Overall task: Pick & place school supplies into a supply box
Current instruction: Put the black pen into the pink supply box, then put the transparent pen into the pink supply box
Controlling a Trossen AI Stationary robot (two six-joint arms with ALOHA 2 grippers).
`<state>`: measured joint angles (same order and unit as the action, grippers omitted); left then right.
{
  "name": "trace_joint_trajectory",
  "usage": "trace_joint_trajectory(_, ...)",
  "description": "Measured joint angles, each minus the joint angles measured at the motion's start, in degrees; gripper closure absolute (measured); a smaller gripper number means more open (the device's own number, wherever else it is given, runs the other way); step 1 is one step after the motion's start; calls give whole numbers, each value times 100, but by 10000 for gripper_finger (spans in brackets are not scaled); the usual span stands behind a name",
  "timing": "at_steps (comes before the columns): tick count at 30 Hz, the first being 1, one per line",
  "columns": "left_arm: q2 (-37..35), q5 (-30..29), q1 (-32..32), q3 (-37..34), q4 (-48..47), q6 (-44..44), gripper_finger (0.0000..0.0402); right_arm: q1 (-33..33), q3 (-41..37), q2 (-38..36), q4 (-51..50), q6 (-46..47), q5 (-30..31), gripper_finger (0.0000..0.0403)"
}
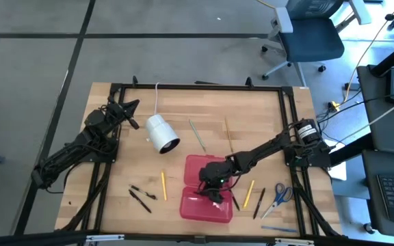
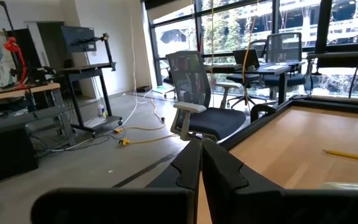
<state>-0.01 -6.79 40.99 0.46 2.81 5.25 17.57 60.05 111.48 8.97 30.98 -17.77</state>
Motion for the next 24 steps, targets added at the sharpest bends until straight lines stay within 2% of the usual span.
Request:
trace_joint_trajectory(11,0,0,-1,0,0,0,390,-1,0,0,-35,-141,-94,289)
trace_joint_trajectory(15,0,0,1,-2,0,-120,391,-1,0,-108,-25,-147,-261,281)
trace_joint_trajectory(19,0,31,-1,1,0,-613,389,18,0,-507,-181,-243,37,280)
trace_joint_trajectory(24,0,37,-2,-2,0,-801,393,106,0,-1213,-1040,-294,464,280)
